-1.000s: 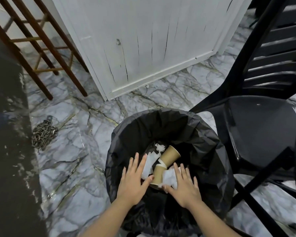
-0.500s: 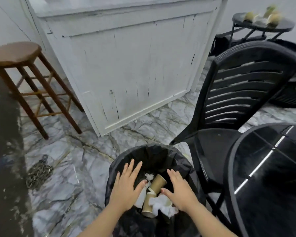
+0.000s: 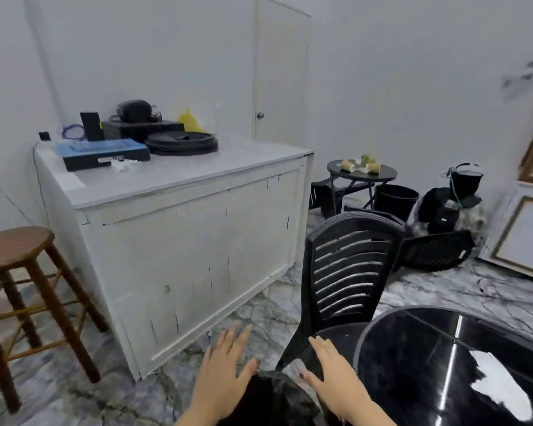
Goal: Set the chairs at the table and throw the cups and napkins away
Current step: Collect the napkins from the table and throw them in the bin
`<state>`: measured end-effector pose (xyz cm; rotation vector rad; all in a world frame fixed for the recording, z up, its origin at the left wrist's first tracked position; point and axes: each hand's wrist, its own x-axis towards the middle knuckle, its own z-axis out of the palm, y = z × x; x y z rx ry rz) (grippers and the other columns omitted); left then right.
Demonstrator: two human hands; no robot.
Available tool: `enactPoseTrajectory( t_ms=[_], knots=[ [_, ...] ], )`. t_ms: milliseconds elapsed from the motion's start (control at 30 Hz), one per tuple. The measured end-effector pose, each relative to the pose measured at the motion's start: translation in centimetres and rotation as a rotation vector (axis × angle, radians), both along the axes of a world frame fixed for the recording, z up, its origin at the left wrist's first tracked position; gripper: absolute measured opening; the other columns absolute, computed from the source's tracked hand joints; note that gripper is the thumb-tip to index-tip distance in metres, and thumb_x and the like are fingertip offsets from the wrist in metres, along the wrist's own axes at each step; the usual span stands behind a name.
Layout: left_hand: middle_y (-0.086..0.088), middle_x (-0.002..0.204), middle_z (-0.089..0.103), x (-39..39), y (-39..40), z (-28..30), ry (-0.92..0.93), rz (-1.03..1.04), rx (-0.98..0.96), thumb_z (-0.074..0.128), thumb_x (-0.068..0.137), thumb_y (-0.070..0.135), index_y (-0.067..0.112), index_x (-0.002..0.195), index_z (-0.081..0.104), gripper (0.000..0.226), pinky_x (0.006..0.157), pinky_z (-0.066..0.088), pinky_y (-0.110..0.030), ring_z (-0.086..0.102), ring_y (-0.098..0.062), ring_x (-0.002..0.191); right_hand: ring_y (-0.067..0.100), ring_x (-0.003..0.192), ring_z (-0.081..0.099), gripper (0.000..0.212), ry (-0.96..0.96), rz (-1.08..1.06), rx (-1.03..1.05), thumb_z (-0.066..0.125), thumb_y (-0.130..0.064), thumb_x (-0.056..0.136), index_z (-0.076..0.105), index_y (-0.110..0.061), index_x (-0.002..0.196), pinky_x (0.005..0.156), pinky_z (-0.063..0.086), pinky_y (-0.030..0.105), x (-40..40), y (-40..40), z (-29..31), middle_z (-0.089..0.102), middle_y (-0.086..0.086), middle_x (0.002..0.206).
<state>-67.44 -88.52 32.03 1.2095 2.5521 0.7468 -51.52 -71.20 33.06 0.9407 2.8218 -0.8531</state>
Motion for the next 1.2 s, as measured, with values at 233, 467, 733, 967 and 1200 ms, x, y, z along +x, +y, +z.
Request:
enactPoseTrajectory(
  t_ms=[233, 467, 733, 967, 1200],
  knots=[
    [0.017, 0.153, -0.017, 1.0, 2.5, 3.0, 0.056, -0.142, 0.013, 0.031, 0.093, 0.059, 0.054, 0.135, -0.010, 0.059, 0.120, 0.002, -0.043, -0.010, -0.008, 0.145, 0.015, 0.148, 0.004, 0.072, 0.111, -0.154, 0.071, 0.046, -0.048, 0.093, 0.008, -0.024, 0.150, 0.119, 0.013, 0.032, 3.8, 0.5, 2.6, 0.005, -0.005, 0.161],
    [0.014, 0.158, -0.006, 5.1, 6.5, 2.7, 0.085, -0.288, 0.022, 0.033, 0.092, 0.058, 0.052, 0.141, 0.000, 0.059, 0.119, 0.004, -0.041, -0.005, -0.009, 0.146, 0.015, 0.147, 0.006, 0.071, 0.184, -0.355, 0.067, 0.048, -0.046, 0.092, 0.012, -0.024, 0.149, 0.118, 0.013, 0.029, 11.0, 2.1, 1.8, 0.008, -0.005, 0.160],
    [0.015, 0.158, -0.004, 11.7, 13.1, 1.6, 0.050, -0.446, 0.026, 0.037, 0.093, 0.056, 0.048, 0.143, 0.008, 0.059, 0.118, 0.010, -0.042, -0.002, -0.012, 0.146, 0.015, 0.147, 0.006, 0.071, 0.169, -0.545, 0.016, 0.048, -0.045, 0.092, 0.012, -0.025, 0.149, 0.118, 0.013, 0.033, 19.8, 5.7, 0.5, 0.008, -0.005, 0.160],
    [0.015, 0.158, -0.004, 18.8, 20.4, 1.2, -0.006, -0.531, -0.011, 0.040, 0.094, 0.051, 0.046, 0.143, 0.005, 0.061, 0.119, 0.005, -0.040, -0.003, -0.010, 0.146, 0.016, 0.144, 0.020, 0.070, 0.186, -0.655, -0.004, 0.052, -0.043, 0.091, 0.016, -0.024, 0.149, 0.118, 0.021, 0.033, 27.2, 10.6, 0.0, 0.015, -0.004, 0.159],
    [0.014, 0.158, -0.003, 25.2, 27.4, -0.4, -0.069, -0.575, -0.017, 0.042, 0.094, 0.048, 0.043, 0.144, 0.006, 0.062, 0.119, 0.004, -0.040, -0.002, -0.011, 0.147, 0.013, 0.147, 0.003, 0.072, 0.164, -0.724, -0.012, 0.050, -0.044, 0.092, 0.012, -0.024, 0.149, 0.120, 0.014, 0.033, 33.1, 16.4, -1.1, 0.010, -0.004, 0.160]
  ],
)
